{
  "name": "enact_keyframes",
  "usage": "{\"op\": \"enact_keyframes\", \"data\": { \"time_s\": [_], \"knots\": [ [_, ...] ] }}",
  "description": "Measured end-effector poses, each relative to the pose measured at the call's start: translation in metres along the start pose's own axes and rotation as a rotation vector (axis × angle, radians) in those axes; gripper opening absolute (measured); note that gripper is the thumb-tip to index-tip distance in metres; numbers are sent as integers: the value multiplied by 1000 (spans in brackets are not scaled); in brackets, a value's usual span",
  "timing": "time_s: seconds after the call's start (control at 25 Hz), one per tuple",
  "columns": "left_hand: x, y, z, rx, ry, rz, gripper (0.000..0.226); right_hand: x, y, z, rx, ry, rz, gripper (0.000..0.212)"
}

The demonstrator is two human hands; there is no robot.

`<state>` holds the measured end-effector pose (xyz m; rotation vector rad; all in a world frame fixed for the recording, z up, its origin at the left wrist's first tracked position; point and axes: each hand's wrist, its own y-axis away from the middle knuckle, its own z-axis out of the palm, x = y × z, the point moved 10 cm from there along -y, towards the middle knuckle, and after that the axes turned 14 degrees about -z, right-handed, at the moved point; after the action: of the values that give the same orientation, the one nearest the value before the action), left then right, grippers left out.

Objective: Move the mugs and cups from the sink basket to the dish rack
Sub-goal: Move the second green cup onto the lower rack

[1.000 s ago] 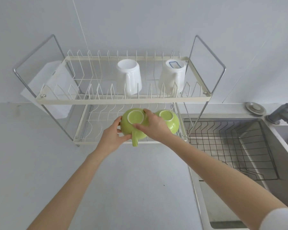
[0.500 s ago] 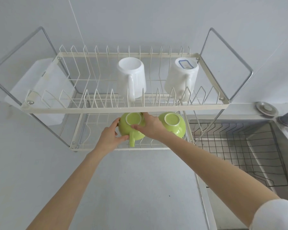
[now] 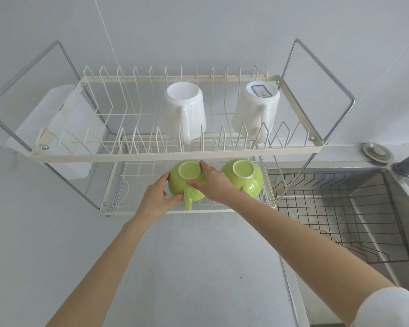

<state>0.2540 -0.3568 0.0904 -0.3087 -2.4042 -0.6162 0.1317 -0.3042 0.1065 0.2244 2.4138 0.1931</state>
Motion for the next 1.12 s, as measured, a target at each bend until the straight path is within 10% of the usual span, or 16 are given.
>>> {"op": "enact_keyframes", "data": {
  "time_s": [0.36,1.12],
  "knots": [
    [16,-1,-13,5,-80,-7,65,-5,25,-48,209,222,-173,55],
    [56,9,21,163,-115,83,78,77,64,-59,241,67,76,83]
  ]
}}
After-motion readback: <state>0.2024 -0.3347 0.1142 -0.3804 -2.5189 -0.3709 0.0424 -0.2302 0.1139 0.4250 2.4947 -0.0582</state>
